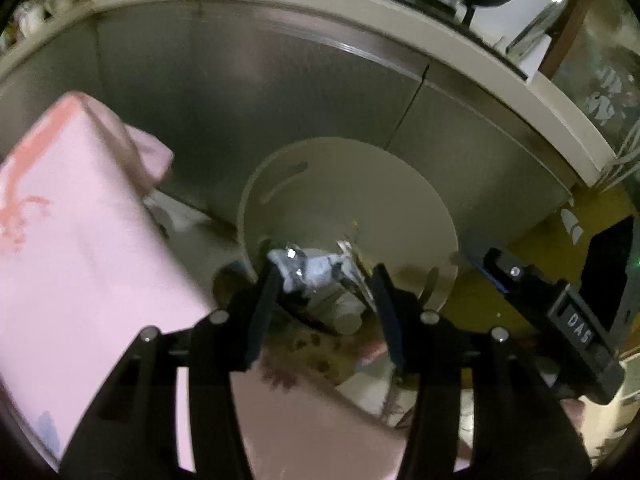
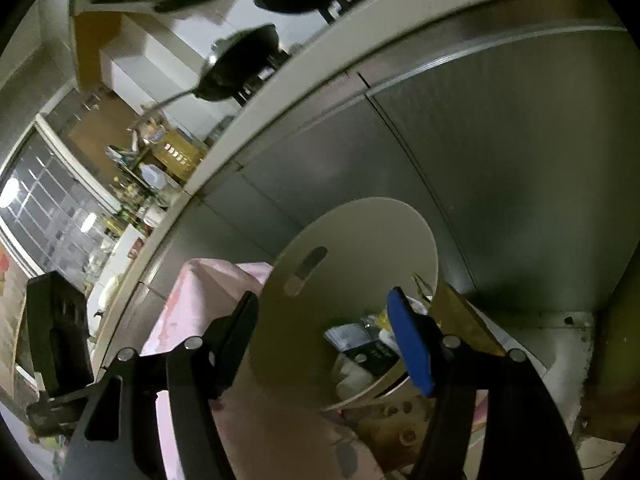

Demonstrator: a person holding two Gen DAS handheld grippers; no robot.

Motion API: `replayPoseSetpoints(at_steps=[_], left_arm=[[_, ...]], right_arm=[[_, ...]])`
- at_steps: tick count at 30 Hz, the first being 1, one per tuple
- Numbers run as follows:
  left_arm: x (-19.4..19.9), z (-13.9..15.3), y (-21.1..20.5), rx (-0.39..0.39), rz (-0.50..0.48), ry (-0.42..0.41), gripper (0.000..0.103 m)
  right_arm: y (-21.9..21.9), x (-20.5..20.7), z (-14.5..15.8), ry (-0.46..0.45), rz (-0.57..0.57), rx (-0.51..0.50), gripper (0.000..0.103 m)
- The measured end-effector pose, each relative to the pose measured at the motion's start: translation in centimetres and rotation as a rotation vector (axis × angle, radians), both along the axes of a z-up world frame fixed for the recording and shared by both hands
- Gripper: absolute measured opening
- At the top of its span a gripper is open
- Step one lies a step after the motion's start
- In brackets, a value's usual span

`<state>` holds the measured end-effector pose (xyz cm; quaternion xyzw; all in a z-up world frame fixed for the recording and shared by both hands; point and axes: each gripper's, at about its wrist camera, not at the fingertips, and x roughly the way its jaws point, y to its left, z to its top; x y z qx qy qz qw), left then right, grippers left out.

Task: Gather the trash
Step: 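Open both grippers to drop the packet and wrapper into the bin, then move both empty grippers back over the remaining table items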

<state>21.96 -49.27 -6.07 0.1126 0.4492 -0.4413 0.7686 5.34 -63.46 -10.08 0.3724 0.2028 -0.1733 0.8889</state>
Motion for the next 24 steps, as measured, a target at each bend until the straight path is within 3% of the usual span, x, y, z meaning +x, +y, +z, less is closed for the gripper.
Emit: replayPoseSetpoints(at_steps=[5, 14, 24], left_arm=[[-3.0, 2.0, 5.4, -0.039, 0.063, -0.099, 0.047], [-8.0, 2.3, 16.9, 0.004, 0.151, -0.207, 0.047], [-9.9, 1.8, 30.0, 0.073, 0.349, -0.267, 0.047]], right_arm=[[3.3, -1.7, 1.5, -0.045, 0.034, 0.004, 0.065], [11.2, -3.5, 2.4, -0.073, 0.130, 0.024, 0.065], [22.9, -1.6, 1.1, 0.011, 0.373, 0.054, 0.065]])
